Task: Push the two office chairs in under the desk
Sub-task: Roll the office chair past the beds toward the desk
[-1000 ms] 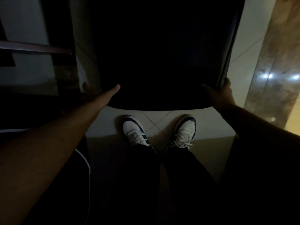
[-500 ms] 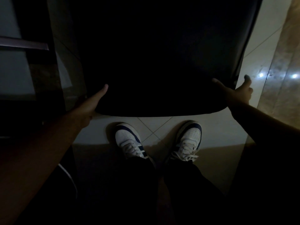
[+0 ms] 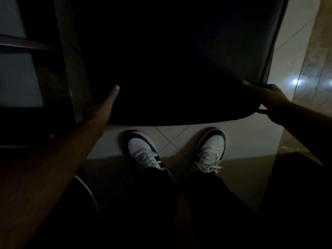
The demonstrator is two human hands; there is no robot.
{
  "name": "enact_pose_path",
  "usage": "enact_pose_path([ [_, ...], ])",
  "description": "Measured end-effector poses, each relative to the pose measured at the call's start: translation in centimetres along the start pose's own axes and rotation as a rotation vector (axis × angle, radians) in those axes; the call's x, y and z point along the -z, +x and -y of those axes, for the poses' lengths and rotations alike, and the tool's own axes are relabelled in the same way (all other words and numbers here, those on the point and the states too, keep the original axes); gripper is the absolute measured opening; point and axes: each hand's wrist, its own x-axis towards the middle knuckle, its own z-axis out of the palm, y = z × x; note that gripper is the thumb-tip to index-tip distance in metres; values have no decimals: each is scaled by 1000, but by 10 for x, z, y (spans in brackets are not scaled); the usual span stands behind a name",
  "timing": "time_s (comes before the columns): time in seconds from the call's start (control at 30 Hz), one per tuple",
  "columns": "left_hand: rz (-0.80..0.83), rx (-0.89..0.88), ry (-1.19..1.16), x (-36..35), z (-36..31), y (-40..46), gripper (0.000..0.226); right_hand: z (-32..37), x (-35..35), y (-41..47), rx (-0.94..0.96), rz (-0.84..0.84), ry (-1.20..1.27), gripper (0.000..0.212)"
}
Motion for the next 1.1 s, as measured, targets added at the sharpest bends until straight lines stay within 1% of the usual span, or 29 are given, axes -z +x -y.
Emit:
enact_pose_path([
  [0.07, 0, 15, 40, 9, -5, -8, 150, 9, 3, -15, 7, -12, 4, 103],
  [0.2, -81, 4, 88, 32, -18, -35, 150, 25, 13, -45, -3, -11, -11, 113],
  [0.23, -93, 6, 103, 40, -27, -46, 151, 33, 20, -55, -3, -18, -10, 112],
  [0.33, -111, -14, 122, 64, -48, -78, 151, 53, 36, -84, -5, -7, -10, 95],
  [0.43, -119, 7, 157, 91, -75, -109, 143, 76, 54, -116, 37, -11, -44, 78],
  [0.5, -89, 10, 135, 107, -94, -129, 139, 92, 66, -137, 44, -30, -75, 78],
  [0.63, 82, -73, 22, 144, -140, -178, 124, 129, 86, -177, 111, -175, -179, 90],
  [0.67, 70, -95, -14, 151, -149, -187, 119, 136, 91, -188, 123, -201, -195, 91],
  [0.73, -41, -98, -29, 173, -172, -207, 109, 159, 101, -213, 133, -229, -215, 94],
  [0.77, -69, -84, -16, 183, -185, -217, 110, 172, 107, -225, 132, -250, -231, 96],
  [0.83, -80, -81, 39, 202, -206, -234, 120, 199, 118, -247, 141, -297, -229, 97],
  [0.93, -154, -93, 89, 235, -246, -262, 133, 240, 133, -282, 160, -306, -181, 94],
  [1.0, -199, -106, 114, 257, -277, -284, 132, 271, 147, -305, 179, -289, -166, 91],
  [1.1, -207, -162, 119, 290, -329, -314, 123, 320, 171, -337, 220, -291, -168, 86],
])
